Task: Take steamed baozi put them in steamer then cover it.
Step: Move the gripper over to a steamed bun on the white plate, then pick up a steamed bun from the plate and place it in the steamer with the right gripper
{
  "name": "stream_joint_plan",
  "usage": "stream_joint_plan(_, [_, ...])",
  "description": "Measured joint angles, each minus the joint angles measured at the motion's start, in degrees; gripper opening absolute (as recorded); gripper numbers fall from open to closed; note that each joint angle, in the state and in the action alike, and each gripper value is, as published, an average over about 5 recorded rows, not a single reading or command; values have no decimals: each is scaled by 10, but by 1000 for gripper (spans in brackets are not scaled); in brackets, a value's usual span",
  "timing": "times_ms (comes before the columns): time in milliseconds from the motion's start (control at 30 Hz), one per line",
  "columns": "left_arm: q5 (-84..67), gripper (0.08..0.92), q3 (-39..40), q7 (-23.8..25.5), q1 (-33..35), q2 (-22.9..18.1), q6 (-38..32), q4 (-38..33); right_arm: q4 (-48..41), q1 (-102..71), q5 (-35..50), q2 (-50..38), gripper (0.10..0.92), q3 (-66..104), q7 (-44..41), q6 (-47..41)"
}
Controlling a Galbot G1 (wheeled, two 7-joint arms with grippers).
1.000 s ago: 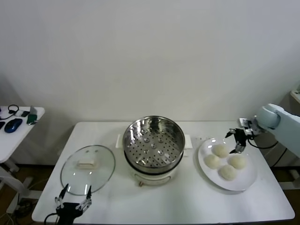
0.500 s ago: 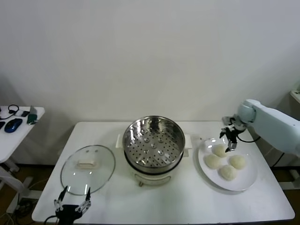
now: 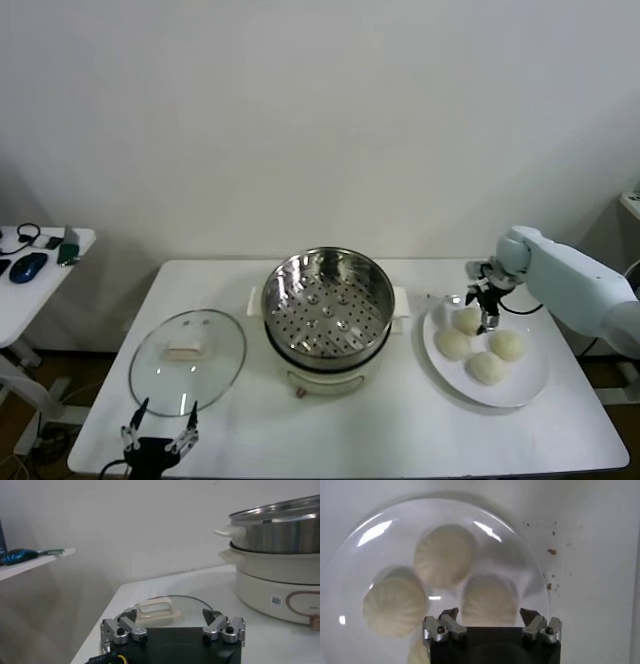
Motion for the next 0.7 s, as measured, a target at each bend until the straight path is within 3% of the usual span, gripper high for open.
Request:
stream_joint_plan(367, [2, 823, 0, -2, -1, 3, -5, 5, -8, -11, -2, 4, 669, 22, 10, 12])
stream_joint_plan(700, [6, 823, 4, -3, 2, 0, -11, 3, 63, 80, 42, -20, 666, -36, 3, 36])
